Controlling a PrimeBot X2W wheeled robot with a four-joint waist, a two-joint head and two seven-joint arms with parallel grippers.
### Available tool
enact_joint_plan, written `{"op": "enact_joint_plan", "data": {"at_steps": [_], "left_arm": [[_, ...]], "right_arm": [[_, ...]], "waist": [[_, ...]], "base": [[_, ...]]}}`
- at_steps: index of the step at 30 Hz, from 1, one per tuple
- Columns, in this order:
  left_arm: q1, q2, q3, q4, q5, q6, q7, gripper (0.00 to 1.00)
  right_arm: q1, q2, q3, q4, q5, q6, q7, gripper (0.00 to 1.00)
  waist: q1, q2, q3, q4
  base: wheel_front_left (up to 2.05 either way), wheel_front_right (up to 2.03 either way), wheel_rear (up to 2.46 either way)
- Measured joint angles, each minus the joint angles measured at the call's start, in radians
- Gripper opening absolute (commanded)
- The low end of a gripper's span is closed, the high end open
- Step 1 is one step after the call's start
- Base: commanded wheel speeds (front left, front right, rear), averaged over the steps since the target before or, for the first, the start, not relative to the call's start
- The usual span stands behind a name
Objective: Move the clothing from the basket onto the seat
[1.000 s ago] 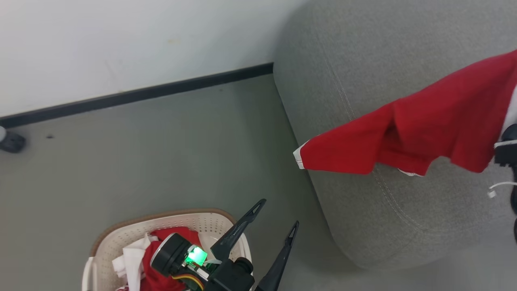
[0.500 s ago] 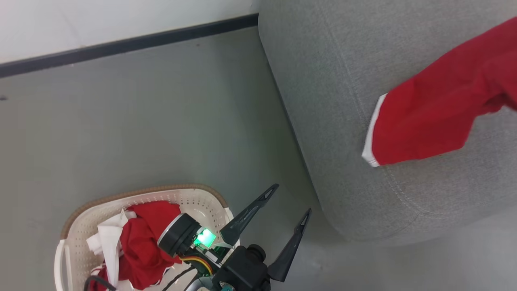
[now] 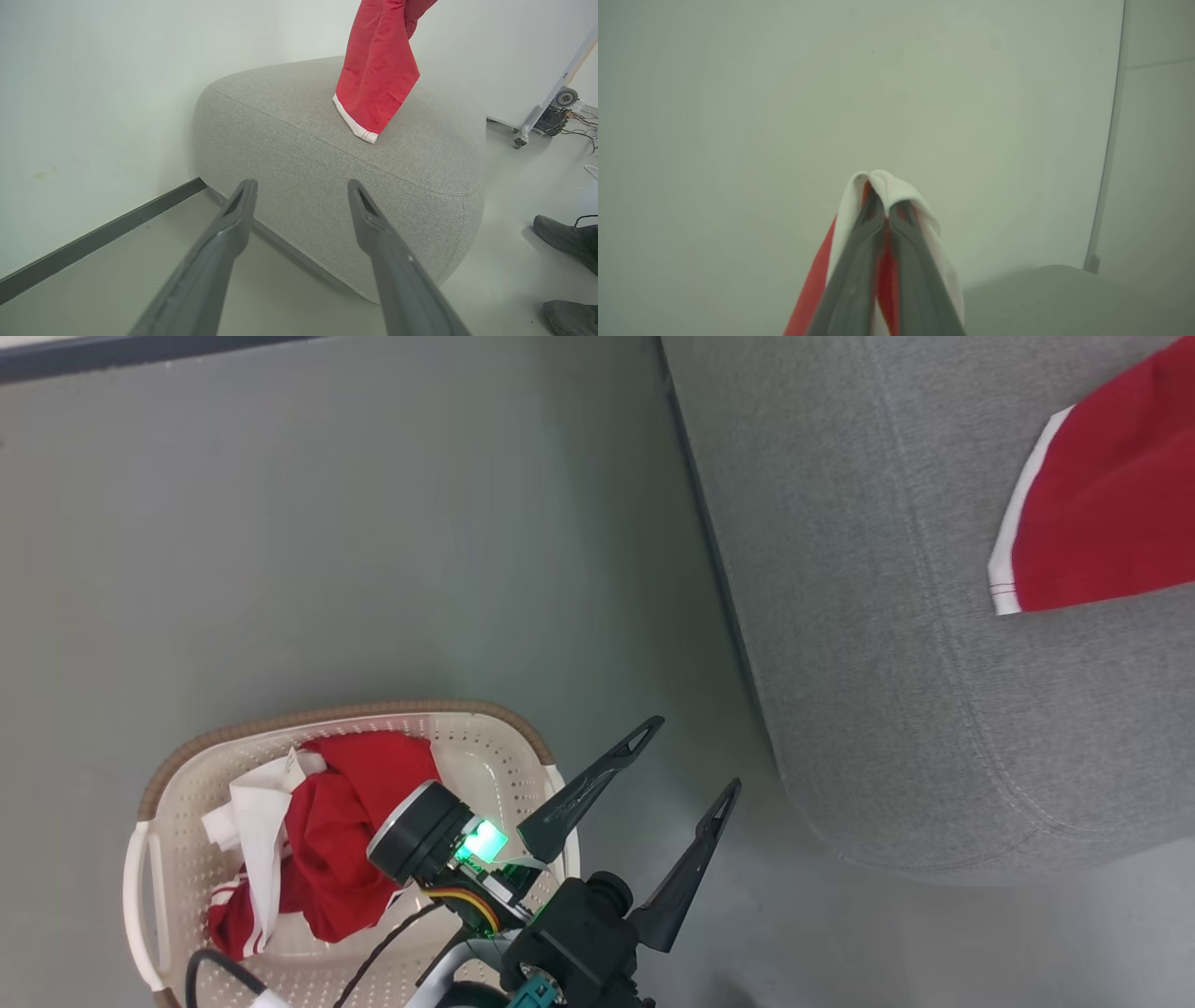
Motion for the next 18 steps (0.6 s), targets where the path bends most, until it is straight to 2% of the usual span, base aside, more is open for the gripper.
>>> {"op": "enact_joint_plan", "data": {"at_steps": [5, 9, 18], "left_arm": [[-0.012, -0.002, 0.000, -0.002, 0.006, 0.000, 0.000, 1.00], [-0.025, -0.002, 0.000, -0.002, 0.009, 0.000, 0.000, 1.00], [-0.050, -0.003, 0.002, 0.000, 0.013, -0.001, 0.000, 1.00]], "right_arm": [[-0.040, -0.033, -0.020, 0.032, 0.000, 0.002, 0.000, 0.00], [-0.056, -0.035, -0.012, 0.085, 0.000, 0.009, 0.000, 0.00], [-0.053, 0.029, 0.005, 0.237, 0.009, 0.020, 0.000, 0.00]], "waist": [[-0.0001, 0.0000, 0.038, 0.016], [0.0000, 0.0000, 0.066, 0.027], [0.0000, 0.0000, 0.119, 0.043]], "base": [[0.00, 0.00, 0.00], [0.00, 0.00, 0.00], [0.00, 0.00, 0.00]]}}
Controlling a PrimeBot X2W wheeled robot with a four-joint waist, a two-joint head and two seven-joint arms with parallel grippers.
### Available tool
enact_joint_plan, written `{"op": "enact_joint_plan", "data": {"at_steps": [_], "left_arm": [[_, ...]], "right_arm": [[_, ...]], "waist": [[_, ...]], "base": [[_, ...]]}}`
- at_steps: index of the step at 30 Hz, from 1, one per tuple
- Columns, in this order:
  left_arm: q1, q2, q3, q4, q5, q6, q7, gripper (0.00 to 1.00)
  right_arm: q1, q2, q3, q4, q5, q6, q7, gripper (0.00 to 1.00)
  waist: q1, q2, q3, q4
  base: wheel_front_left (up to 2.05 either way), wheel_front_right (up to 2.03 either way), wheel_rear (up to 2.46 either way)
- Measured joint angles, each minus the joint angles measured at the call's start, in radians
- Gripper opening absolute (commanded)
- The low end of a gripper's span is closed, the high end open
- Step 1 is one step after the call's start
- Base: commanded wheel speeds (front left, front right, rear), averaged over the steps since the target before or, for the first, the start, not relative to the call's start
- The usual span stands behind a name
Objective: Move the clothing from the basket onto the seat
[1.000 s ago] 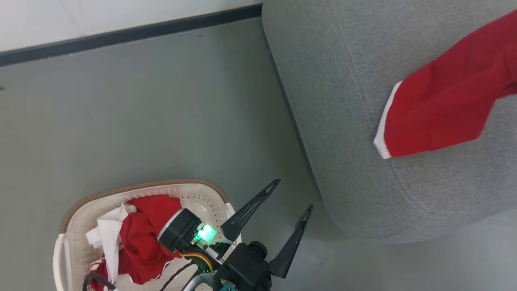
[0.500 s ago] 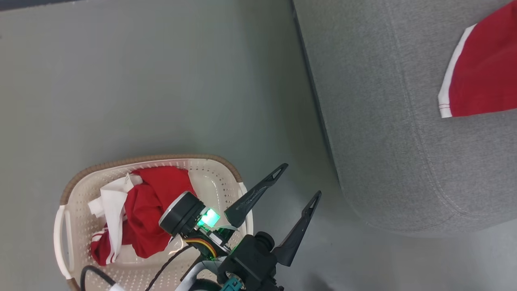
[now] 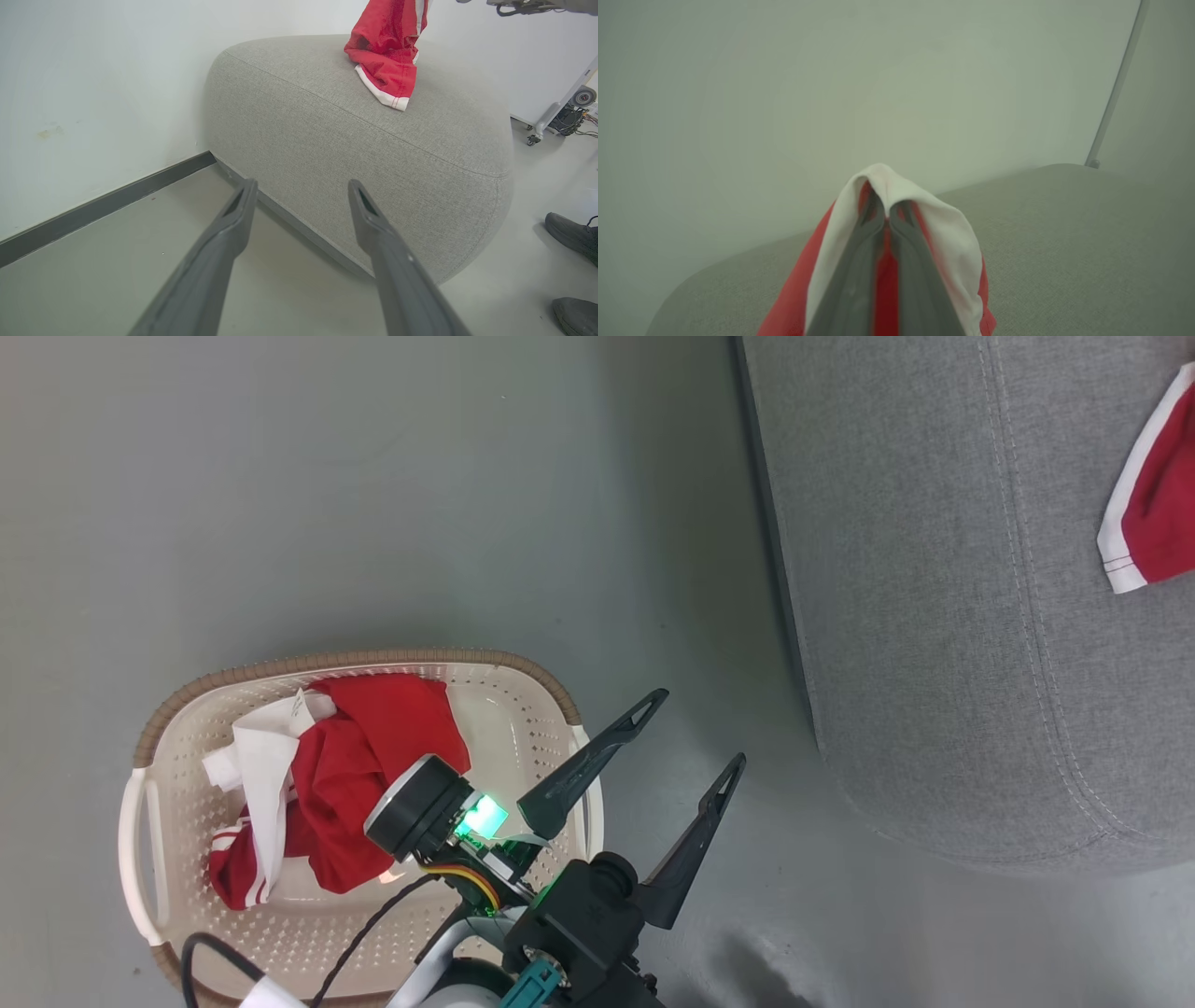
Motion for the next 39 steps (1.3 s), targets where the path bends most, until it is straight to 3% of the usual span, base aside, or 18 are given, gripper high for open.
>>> {"op": "enact_joint_plan", "data": {"at_steps": [18, 19, 20, 32, 39], "left_arm": [[-0.017, -0.012, 0.005, 0.052, 0.000, 0.000, -0.028, 1.00], [-0.017, -0.015, 0.005, 0.058, 0.000, 0.000, -0.030, 1.00], [-0.017, -0.018, 0.005, 0.062, -0.003, 0.000, -0.036, 1.00], [-0.013, -0.053, 0.013, 0.129, -0.019, 0.003, -0.088, 1.00], [0.010, -0.067, 0.045, 0.168, -0.061, 0.015, -0.124, 1.00]], "right_arm": [[0.001, 0.057, 0.043, 0.196, 0.029, 0.033, 0.000, 0.00], [0.001, 0.058, 0.046, 0.202, 0.029, 0.033, 0.000, 0.31], [0.000, 0.058, 0.048, 0.210, 0.029, 0.033, 0.000, 1.00], [0.036, 0.062, 0.091, 0.253, 0.017, 0.039, 0.000, 1.00], [0.120, 0.105, 0.114, 0.235, 0.001, 0.039, 0.000, 1.00]], "waist": [[-0.0001, -0.0002, -0.014, 0.006], [-0.0001, -0.0001, -0.018, 0.007], [-0.0002, -0.0002, -0.023, 0.008], [-0.0002, -0.0002, -0.106, 0.022], [-0.0002, -0.0002, -0.175, 0.032]], "base": [[0.00, 0.00, 0.00], [0.00, 0.00, 0.00], [0.00, 0.00, 0.00], [0.00, 0.00, 0.00], [0.00, 0.00, 0.00]]}}
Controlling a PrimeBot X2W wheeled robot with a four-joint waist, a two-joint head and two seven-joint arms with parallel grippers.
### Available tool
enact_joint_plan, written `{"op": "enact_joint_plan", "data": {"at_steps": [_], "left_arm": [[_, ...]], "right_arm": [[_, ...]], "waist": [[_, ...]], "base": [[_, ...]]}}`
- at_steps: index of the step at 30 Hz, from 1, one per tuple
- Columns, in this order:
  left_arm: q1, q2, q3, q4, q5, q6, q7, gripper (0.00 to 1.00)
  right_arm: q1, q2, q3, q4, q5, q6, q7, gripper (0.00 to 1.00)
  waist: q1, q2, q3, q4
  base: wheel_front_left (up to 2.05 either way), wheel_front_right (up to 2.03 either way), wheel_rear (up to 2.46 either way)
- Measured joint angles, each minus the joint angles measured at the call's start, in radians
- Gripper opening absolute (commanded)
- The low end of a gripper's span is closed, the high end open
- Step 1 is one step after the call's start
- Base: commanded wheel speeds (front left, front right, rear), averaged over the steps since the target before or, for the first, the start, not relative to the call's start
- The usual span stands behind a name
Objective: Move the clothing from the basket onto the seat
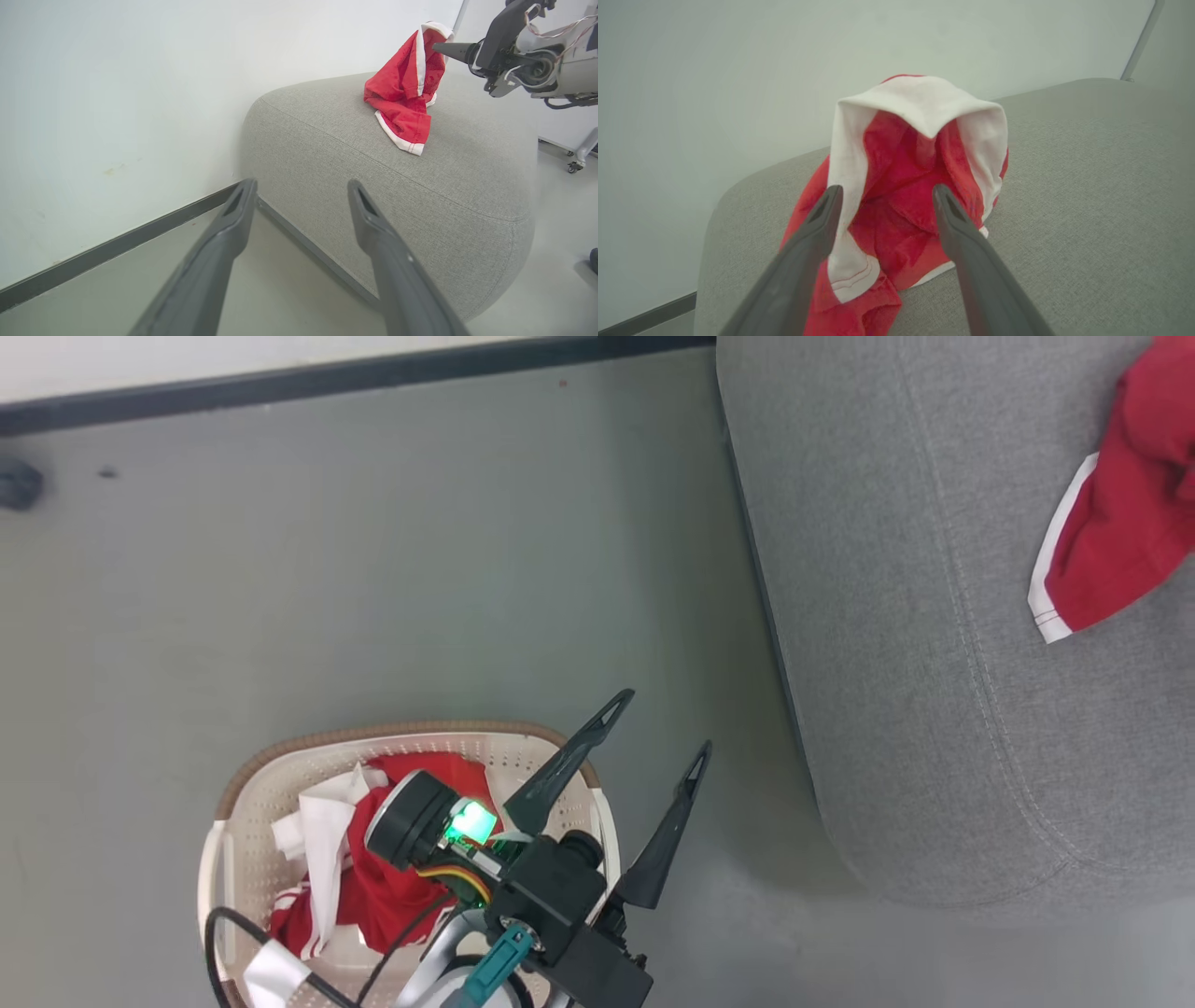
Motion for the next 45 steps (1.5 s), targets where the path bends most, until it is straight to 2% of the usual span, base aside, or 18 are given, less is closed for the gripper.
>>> {"op": "enact_joint_plan", "data": {"at_steps": [10, 21, 28, 41, 45], "left_arm": [[0.084, -0.012, 0.059, 0.041, -0.035, 0.023, -0.043, 1.00], [0.183, -0.010, 0.176, 0.061, -0.081, 0.041, -0.080, 1.00], [0.237, -0.007, 0.271, 0.073, -0.090, 0.048, -0.089, 1.00], [0.331, -0.016, 0.408, 0.113, -0.115, 0.049, -0.102, 1.00], [0.361, -0.022, 0.420, 0.122, -0.115, 0.049, -0.102, 1.00]], "right_arm": [[0.148, 0.088, 0.045, -0.129, -0.048, 0.003, 0.000, 1.00], [0.371, 0.185, 0.087, -0.368, -0.106, 0.003, 0.000, 1.00], [0.499, 0.235, 0.136, -0.473, -0.130, 0.003, 0.000, 1.00], [0.706, 0.258, 0.146, -0.613, -0.162, -0.002, 0.000, 1.00], [0.776, 0.269, 0.148, -0.639, -0.165, -0.008, 0.000, 1.00]], "waist": [[-0.0001, -0.0001, -0.120, 0.015], [-0.0002, -0.0001, -0.259, 0.045], [-0.0002, -0.0001, -0.329, 0.073], [-0.0001, 0.0000, -0.428, 0.133], [0.0000, 0.0000, -0.457, 0.152]], "base": [[0.00, 0.00, 0.00], [0.00, 0.00, 0.00], [0.00, 0.00, 0.00], [0.00, 0.00, 0.00], [0.00, 0.00, 0.00]]}}
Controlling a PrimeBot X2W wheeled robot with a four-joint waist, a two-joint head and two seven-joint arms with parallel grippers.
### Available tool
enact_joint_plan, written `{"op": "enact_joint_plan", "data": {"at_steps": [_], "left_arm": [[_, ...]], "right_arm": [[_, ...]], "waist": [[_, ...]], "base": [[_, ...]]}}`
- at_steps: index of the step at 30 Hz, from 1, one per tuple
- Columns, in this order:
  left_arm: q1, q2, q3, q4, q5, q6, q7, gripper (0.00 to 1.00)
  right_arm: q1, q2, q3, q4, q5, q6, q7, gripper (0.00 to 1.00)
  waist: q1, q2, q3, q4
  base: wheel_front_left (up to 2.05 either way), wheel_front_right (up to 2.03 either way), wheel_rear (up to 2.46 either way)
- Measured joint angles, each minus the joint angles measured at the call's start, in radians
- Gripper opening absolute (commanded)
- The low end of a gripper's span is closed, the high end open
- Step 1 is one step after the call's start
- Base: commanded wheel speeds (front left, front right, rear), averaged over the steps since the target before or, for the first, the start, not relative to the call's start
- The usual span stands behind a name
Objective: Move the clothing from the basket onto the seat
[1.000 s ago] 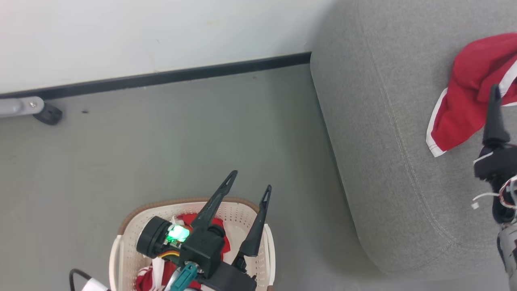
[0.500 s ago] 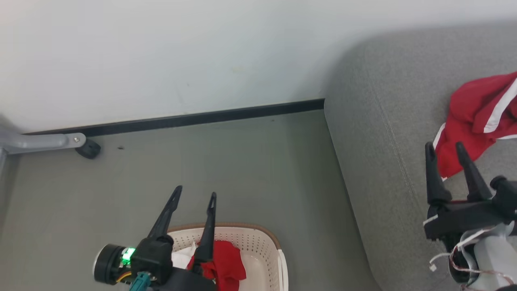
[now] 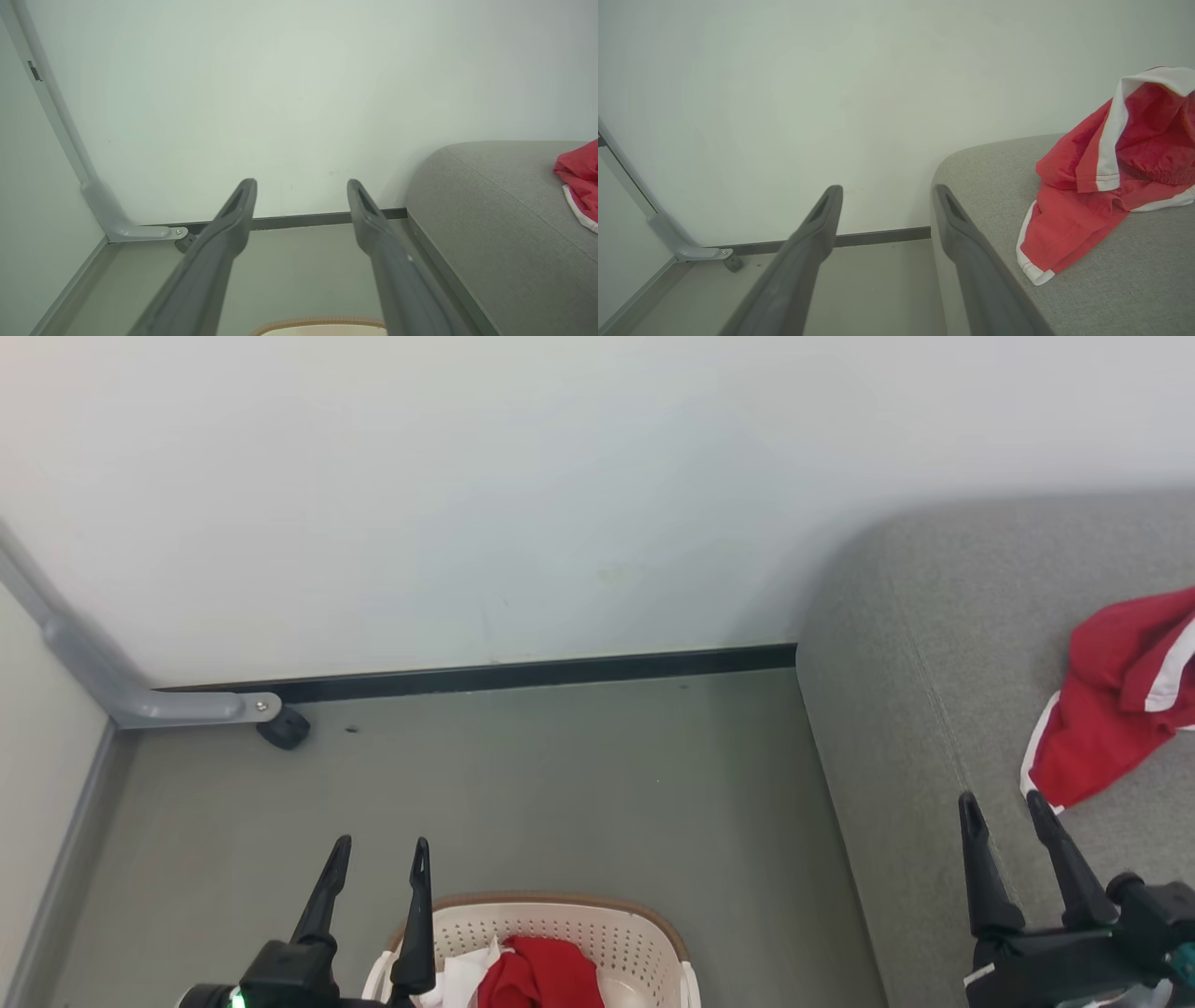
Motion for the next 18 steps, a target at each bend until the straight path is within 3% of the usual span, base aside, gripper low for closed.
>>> {"op": "enact_joint_plan", "data": {"at_steps": [18], "left_arm": [[0.101, -0.016, 0.022, 0.031, -0.018, 0.000, -0.004, 1.00]], "right_arm": [[0.194, 0.011, -0.002, -0.114, -0.013, -0.047, 0.000, 1.00]], "waist": [[-0.0001, 0.0001, -0.106, 0.040]], "base": [[0.00, 0.00, 0.00]]}}
